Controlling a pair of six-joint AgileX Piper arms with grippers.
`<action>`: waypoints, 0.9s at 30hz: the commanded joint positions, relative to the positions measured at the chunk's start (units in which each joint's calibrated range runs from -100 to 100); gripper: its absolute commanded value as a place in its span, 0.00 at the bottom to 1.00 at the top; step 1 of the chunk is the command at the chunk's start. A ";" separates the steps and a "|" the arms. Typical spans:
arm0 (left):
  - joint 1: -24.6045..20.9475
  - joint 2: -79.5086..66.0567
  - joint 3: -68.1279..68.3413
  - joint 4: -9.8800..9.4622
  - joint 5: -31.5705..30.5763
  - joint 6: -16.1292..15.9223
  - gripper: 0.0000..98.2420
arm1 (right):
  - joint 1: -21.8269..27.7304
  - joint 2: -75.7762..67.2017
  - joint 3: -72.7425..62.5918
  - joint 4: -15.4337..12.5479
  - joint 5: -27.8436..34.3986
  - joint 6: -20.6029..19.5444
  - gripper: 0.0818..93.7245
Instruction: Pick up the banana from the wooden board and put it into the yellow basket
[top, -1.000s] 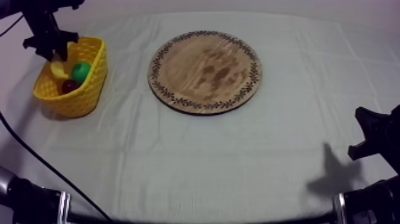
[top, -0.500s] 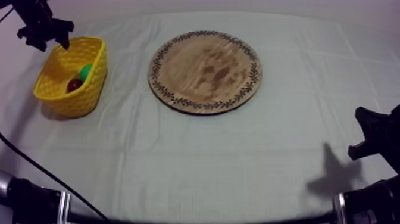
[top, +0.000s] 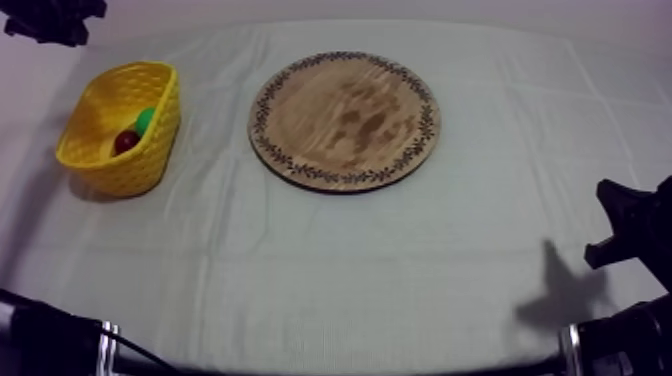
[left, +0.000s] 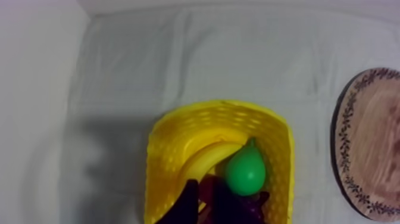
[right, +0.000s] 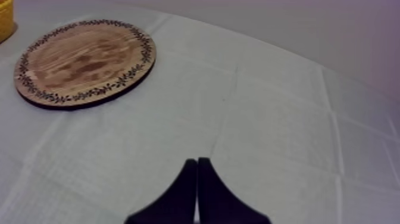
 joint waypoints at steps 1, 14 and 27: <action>-0.10 -6.67 1.82 0.07 -1.68 0.00 0.03 | 0.00 0.00 -0.03 0.00 -0.02 0.01 0.00; -0.21 -43.77 27.30 0.42 -16.94 0.98 0.00 | 0.00 0.00 -0.03 0.00 -0.02 0.01 0.00; -0.56 -75.67 58.66 1.07 -28.17 1.58 0.00 | 0.00 0.00 -0.03 0.00 -0.02 0.01 0.00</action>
